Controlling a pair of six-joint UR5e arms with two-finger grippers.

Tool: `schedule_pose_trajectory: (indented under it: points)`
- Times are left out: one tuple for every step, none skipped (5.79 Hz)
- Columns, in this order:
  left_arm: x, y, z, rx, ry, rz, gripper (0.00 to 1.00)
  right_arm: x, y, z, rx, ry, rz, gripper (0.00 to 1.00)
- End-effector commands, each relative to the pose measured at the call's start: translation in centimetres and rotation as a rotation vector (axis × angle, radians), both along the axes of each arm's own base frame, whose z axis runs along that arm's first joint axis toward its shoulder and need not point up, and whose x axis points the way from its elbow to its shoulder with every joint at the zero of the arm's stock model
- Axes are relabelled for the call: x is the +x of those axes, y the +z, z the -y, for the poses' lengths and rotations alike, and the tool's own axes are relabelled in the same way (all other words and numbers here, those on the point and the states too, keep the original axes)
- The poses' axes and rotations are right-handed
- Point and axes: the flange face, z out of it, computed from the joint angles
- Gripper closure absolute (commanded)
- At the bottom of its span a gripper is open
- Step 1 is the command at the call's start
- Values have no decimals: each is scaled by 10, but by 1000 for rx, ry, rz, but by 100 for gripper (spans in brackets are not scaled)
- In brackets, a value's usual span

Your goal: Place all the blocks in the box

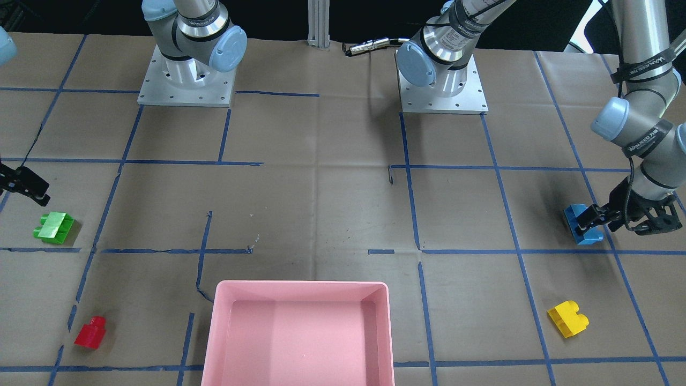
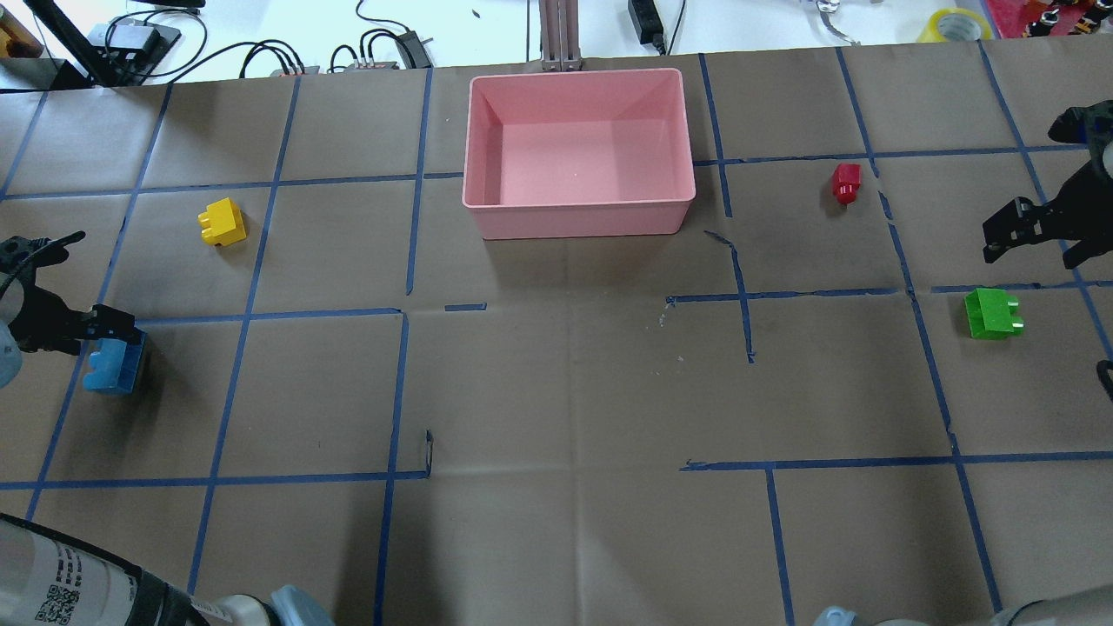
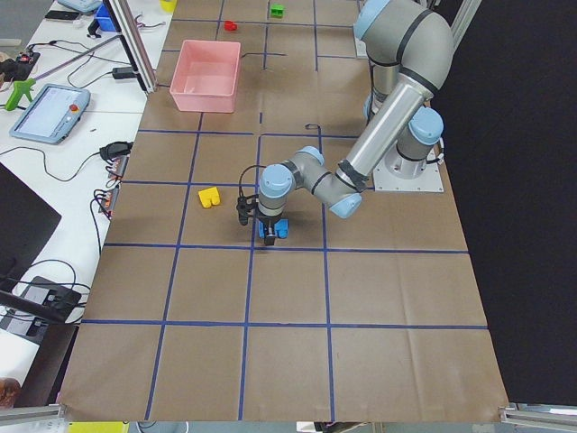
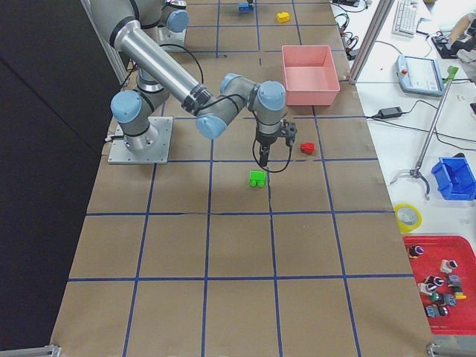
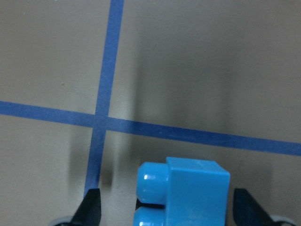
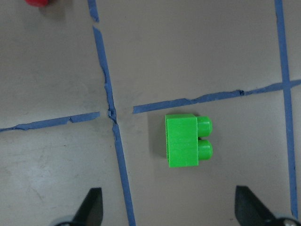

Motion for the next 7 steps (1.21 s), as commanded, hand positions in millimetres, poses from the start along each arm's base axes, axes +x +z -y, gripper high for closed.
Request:
schedule_pose_trajectory:
  points:
    - [0, -5, 0, 5, -3, -7, 1, -8, -43, 11, 22, 65, 9, 0]
    - [-2, -5, 1, -15, -4, -26, 4, -2, -59, 0, 47, 65, 29, 1]
    - [-3, -5, 2, -35, -5, -49, 15, 0, -69, -6, 65, 68, 41, 0]
    - [-3, -5, 2, -35, -9, -49, 24, -9, -69, -9, 67, 53, 42, 1]
    - [-2, -4, 2, -35, -8, -47, 35, -12, -69, -11, 71, 73, 43, 1]
    - [-2, -4, 2, -34, -9, -48, 48, -26, -71, -16, 72, 58, 48, 0]
    - [-2, -2, 2, -35, -9, -44, 58, -29, -78, -17, 78, 55, 57, 1]
